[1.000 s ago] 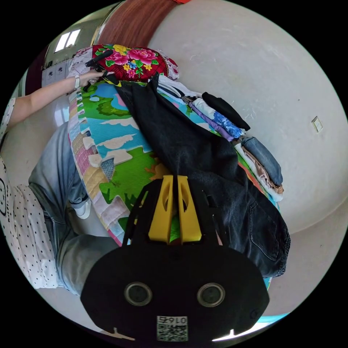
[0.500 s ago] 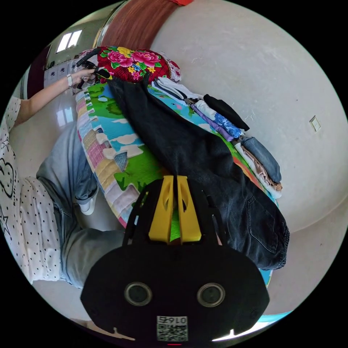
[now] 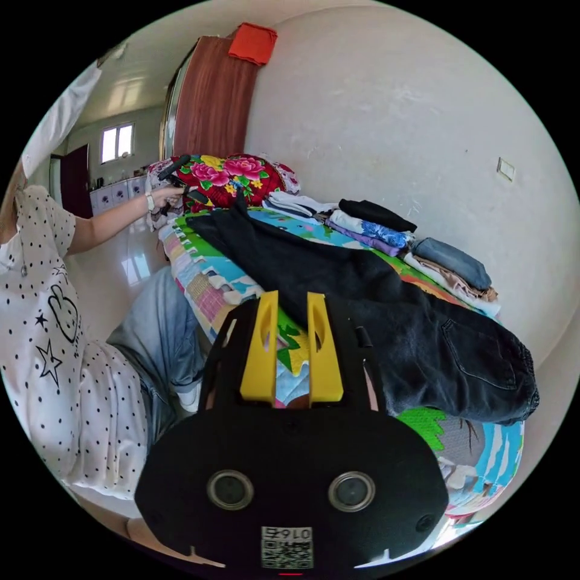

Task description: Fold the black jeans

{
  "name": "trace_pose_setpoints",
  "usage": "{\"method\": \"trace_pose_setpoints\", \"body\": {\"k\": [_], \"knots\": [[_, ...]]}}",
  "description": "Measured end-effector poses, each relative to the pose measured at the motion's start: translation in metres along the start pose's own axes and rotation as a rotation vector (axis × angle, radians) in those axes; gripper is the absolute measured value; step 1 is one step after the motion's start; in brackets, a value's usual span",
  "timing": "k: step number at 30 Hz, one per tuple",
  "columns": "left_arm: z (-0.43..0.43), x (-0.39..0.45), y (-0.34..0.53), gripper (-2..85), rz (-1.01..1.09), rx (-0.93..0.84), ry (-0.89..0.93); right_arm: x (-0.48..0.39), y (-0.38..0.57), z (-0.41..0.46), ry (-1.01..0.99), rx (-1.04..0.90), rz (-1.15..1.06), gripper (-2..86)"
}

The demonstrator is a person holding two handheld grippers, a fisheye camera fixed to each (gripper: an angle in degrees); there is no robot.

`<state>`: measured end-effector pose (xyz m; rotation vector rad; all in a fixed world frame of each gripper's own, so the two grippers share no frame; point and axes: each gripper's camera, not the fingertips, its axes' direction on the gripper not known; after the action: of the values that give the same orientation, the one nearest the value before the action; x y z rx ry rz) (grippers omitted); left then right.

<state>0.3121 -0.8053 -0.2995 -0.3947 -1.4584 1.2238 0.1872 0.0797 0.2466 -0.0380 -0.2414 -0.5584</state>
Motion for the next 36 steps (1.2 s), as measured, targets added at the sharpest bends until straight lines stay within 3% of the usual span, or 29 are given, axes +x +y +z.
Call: {"method": "trace_pose_setpoints", "body": {"k": [2, 6, 13, 21, 26, 31, 36], "knots": [[0.025, -0.012, -0.011, 11.4, -0.015, -0.092, 0.074, -0.006, 0.010, -0.009, -0.009, 0.027, 0.052, 7.5], [0.006, -0.030, -0.006, 3.6, -0.066, 0.141, 0.102, -0.011, 0.027, -0.020, 0.006, 0.008, 0.125, 6.6], [-0.019, -0.032, -0.003, 0.1, 0.013, 0.141, 0.102, -0.014, 0.021, -0.032, -0.018, 0.038, 0.187, 3.6], [-0.057, -0.053, 0.000, -0.3, 0.031, 0.156, 0.208, -0.134, -0.122, 0.054, -0.054, 0.186, -0.132, 7.0], [-0.064, -0.072, -0.010, -0.3, 0.003, 0.175, 0.260, -0.255, -0.211, 0.182, -0.019, -0.072, -0.434, 9.5], [-0.058, -0.085, -0.030, -0.3, 0.012, 0.145, 0.287, -0.306, -0.236, 0.231, 0.273, -0.155, -0.540, 2.2], [-0.057, -0.082, -0.036, 0.0, 0.070, 0.112, 0.225, -0.301, -0.267, 0.224, 0.320, -0.109, -0.499, 0.6]]}}
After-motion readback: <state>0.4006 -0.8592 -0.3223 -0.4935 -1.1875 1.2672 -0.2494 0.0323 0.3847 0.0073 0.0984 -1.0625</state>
